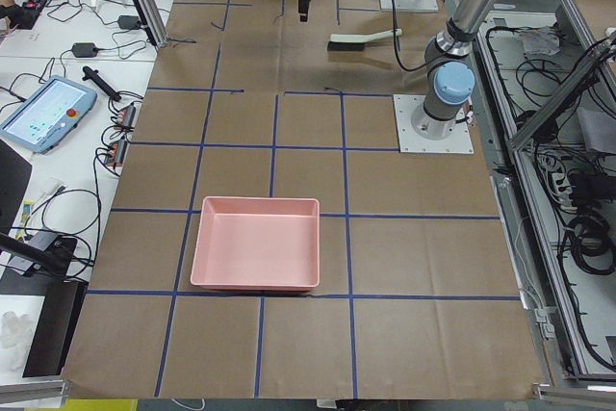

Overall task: Sweep and dump trash in nearest bin
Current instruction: 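Tip the dustpan over the black bin with the right gripper to empty it, then bring the empty dustpan back over the table with the right gripper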

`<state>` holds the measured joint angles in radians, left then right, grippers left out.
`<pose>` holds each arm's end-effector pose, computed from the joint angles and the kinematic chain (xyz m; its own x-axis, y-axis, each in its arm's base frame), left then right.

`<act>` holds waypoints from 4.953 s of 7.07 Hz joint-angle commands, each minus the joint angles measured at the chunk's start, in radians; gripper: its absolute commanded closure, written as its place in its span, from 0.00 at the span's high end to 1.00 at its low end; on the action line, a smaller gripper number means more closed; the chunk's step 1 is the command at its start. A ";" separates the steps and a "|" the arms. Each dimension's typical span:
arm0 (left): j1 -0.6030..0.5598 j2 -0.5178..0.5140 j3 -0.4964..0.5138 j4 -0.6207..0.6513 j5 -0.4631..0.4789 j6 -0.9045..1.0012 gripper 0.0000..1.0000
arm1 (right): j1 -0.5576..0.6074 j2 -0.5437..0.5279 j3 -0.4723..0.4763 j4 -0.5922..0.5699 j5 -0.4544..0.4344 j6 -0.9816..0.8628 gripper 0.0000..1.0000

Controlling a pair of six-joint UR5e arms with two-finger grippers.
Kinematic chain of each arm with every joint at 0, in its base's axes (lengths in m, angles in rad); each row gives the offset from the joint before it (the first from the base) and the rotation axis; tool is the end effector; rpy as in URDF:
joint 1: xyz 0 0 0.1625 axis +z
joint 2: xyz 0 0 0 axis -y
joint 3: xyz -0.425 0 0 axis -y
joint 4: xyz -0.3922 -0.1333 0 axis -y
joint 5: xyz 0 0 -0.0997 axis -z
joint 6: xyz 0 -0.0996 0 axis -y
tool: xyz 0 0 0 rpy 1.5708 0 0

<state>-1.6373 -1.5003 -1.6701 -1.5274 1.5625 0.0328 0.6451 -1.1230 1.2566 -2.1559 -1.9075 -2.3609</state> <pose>-0.1646 -0.4533 0.4770 -0.9950 0.0993 0.0078 0.0991 0.9950 -0.0149 -0.5017 -0.5032 0.4523 -0.1846 -0.9781 0.0959 -0.8291 0.2074 0.5192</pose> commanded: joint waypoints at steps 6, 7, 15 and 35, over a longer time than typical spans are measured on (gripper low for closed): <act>0.007 0.006 -0.011 0.012 -0.001 -0.017 0.99 | 0.007 -0.006 -0.002 -0.101 -0.068 -0.073 0.00; 0.008 0.012 -0.011 0.013 -0.001 -0.022 0.99 | 0.007 -0.006 -0.012 -0.104 -0.070 -0.095 0.00; 0.008 0.017 -0.016 0.039 0.028 -0.045 0.99 | 0.033 -0.112 0.084 -0.196 -0.021 -0.166 0.00; 0.039 0.114 -0.069 -0.031 0.001 -0.011 1.00 | 1.126 -0.166 0.127 0.440 0.289 2.291 0.01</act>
<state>-1.5981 -1.3866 -1.7404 -1.5597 1.5639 0.0213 1.7077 -1.3347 1.4039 -1.6940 -1.6262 -0.2140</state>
